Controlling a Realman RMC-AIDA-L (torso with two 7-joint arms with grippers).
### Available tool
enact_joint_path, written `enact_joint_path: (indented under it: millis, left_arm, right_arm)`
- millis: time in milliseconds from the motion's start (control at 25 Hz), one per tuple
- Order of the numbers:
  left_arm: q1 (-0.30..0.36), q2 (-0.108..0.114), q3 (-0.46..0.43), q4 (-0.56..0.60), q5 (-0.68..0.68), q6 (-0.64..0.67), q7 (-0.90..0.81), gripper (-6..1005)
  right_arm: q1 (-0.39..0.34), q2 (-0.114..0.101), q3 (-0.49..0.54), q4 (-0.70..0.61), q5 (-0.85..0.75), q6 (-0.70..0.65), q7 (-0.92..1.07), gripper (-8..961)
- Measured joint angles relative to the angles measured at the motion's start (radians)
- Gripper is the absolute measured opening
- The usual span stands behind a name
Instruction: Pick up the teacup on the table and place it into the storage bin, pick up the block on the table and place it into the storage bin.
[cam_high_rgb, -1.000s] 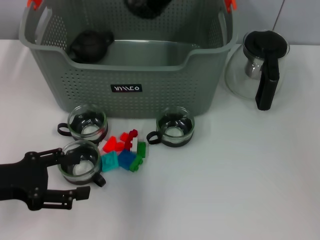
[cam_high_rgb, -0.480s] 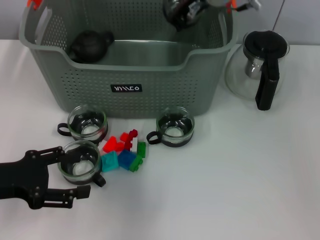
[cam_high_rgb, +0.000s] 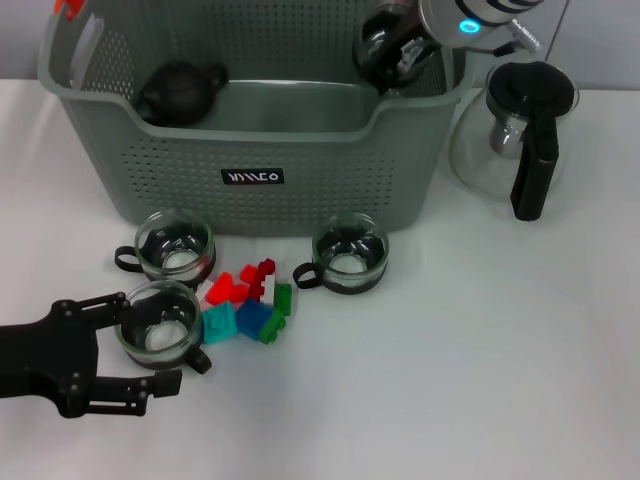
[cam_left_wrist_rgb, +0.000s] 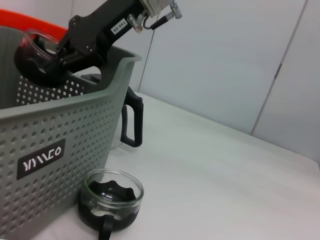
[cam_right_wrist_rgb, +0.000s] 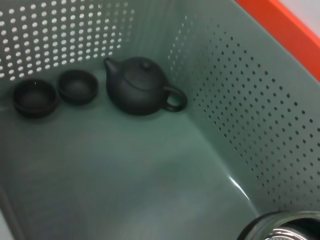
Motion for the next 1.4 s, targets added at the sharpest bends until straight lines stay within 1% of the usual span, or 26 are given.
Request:
enact_joint_path:
  millis: [200, 520, 720, 1120, 1240, 1400]
  left_arm:
    - [0.002, 0.000, 0.000, -0.004, 0.000, 0.000, 0.000, 920]
    - [0.005, -0.001, 0.002, -0.007, 0.001, -0.002, 0.000, 920]
    - [0.005, -0.002, 0.003, -0.008, 0.002, -0.002, 0.000, 920]
    - [0.003, -0.002, 0.001, -0.010, 0.002, -0.002, 0.000, 920]
    - [0.006, -0.002, 0.000, -0.010, 0.002, -0.002, 0.000, 920]
    - [0.009, -0.002, 0.000, -0.006, 0.002, -0.003, 0.000, 920]
  right_arm:
    - [-0.004, 0.000, -0.003, 0.002, -0.001, -0.006, 0.000, 103]
    - [-0.014, 0.006, -0.039, -0.001, -0.003, -0.009, 0.004, 117]
    - [-0.016, 0.007, -0.039, -0.014, -0.003, -0.029, 0.011, 126]
    - [-0.034, 0.006, -0.035, -0.090, 0.000, -0.079, 0.017, 144]
    - [-0.052, 0.008, -0.035, -0.136, 0.006, -0.089, 0.017, 364]
    - [-0.093, 0.010, -0.039, -0.239, 0.043, -0.117, 0.016, 556]
